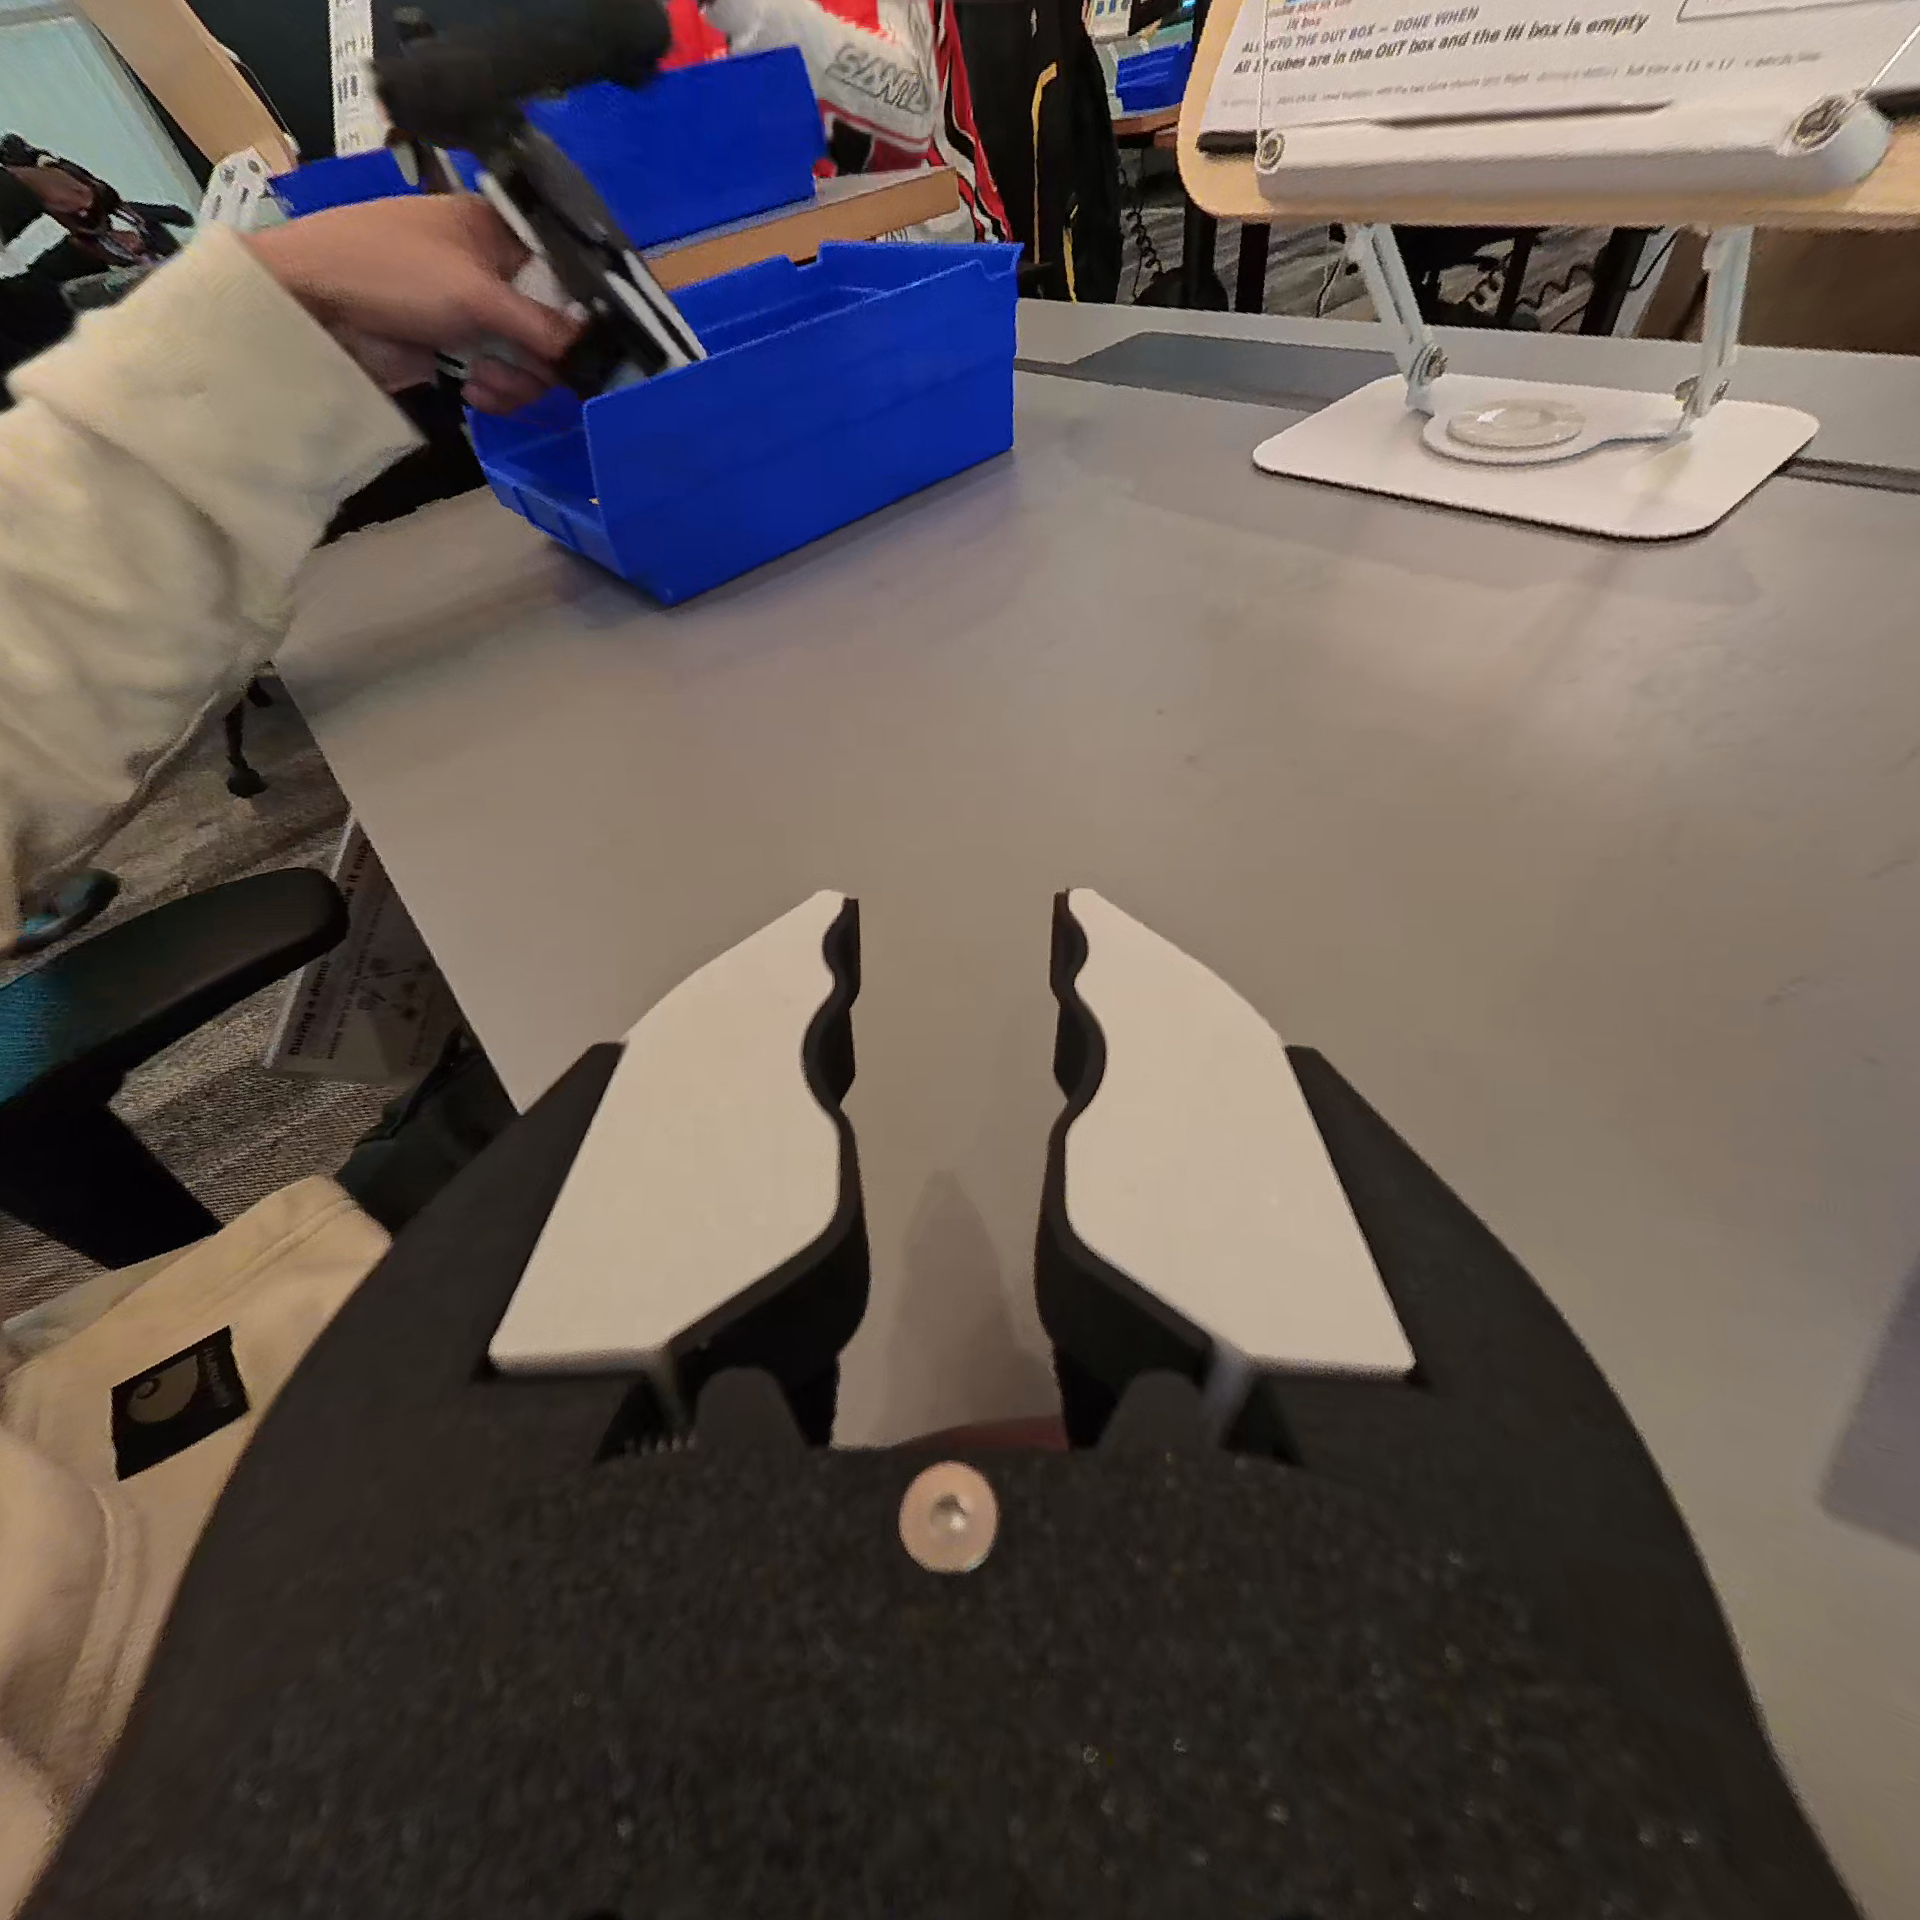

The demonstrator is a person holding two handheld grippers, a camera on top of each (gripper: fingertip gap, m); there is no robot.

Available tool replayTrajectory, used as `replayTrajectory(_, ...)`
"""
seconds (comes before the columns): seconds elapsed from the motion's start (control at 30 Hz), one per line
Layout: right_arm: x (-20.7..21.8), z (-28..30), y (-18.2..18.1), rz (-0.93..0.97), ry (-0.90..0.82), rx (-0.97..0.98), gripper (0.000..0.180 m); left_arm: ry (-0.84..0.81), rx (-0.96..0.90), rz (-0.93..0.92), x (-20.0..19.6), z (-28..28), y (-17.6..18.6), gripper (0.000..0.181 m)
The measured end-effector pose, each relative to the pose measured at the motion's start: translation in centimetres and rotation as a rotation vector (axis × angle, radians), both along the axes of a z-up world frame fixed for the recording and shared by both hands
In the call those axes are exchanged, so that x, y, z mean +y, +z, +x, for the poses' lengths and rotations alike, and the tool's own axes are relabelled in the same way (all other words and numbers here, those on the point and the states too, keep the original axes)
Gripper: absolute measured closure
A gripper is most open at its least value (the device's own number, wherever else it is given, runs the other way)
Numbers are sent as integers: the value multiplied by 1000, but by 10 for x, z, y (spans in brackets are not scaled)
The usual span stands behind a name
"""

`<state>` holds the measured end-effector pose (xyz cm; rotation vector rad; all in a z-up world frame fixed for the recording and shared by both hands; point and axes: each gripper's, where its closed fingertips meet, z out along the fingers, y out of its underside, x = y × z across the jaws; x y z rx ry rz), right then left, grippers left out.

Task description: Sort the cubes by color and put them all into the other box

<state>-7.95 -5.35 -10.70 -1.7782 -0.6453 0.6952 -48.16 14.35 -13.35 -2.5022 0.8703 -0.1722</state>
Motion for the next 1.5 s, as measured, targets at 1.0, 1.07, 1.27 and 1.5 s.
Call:
replayTrajectory(1.0,-4,-76,60,-742,536,858,132,-875,-716,722,-182,281,84,159)
replayTrajectory(1.07,-7,-87,67,-830,620,950,133,-952,-690,748,-188,301,87,159)
replayTrajectory(1.27,-8,-92,66,-846,636,1005,139,-1080,-649,721,-202,337,76,159)
replayTrajectory(1.5,2,-65,55,-719,519,947,157,-905,-543,739,-193,342,68,122)
